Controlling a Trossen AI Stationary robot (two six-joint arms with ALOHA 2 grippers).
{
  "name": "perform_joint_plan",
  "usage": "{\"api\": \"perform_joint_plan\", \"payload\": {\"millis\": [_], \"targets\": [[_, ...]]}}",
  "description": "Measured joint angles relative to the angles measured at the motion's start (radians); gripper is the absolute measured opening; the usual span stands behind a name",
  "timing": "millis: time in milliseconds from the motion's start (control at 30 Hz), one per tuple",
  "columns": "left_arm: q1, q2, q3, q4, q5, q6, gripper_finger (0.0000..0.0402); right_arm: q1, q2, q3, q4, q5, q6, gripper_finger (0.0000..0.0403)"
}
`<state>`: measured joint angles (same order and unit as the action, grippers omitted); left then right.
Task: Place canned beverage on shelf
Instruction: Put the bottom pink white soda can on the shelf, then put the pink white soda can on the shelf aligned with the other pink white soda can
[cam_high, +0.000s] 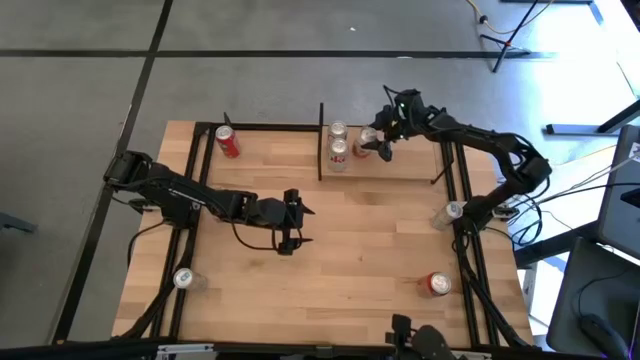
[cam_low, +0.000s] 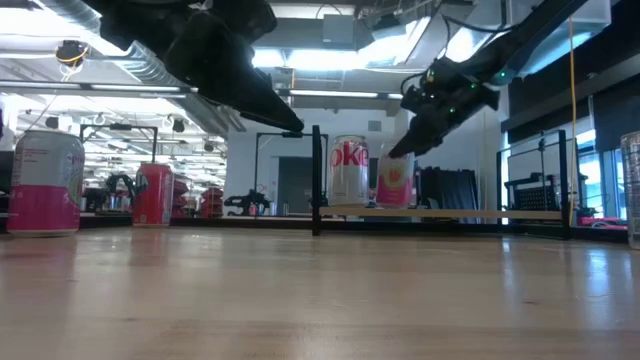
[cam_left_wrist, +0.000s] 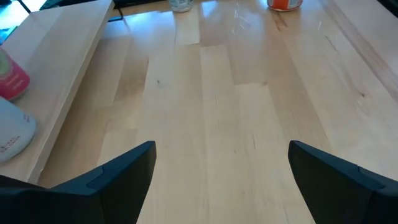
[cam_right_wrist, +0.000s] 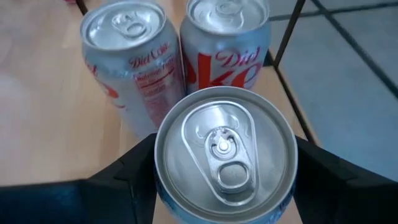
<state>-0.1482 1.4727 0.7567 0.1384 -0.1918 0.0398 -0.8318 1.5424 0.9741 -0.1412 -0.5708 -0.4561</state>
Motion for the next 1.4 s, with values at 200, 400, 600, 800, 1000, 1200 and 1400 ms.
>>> {"api": "perform_joint_plan", "payload": {"millis": [200,400,600,800,1000,1200,1400], "targets": [[0.0,0.0,0.0,0.001,0.0,0.009,0.0351,0.0,0.027,0.003,0.035,-0.003,0.003,0.0255],[0.0,0.0,0.0,0.001,0.0,0.014,0.0351,0.001,0.035,0.003,0.048,0.002,0.022,0.0303],[-0.001,0.0,0.0,0.004,0.0,0.016,0.0351,0.001,0.019,0.002,0.055,0.045,0.038,0.0388],[-0.003,0.0,0.0,0.032,0.0,0.002,0.0351,0.015,-0.083,0.001,0.008,0.055,0.038,0.0357],[-0.015,0.0,0.002,0.083,-0.038,-0.063,0.0351,0.059,-0.248,0.001,-0.083,0.118,0.083,0.0346],[-0.058,-0.017,0.148,-0.233,-0.241,-0.191,0.0351,0.24,-0.335,0.001,-0.083,0.177,0.093,0.0346],[-0.072,-0.023,0.397,-0.861,-0.383,-0.551,0.0351,0.397,-0.31,0.001,0.005,0.235,0.127,0.0346]]}}
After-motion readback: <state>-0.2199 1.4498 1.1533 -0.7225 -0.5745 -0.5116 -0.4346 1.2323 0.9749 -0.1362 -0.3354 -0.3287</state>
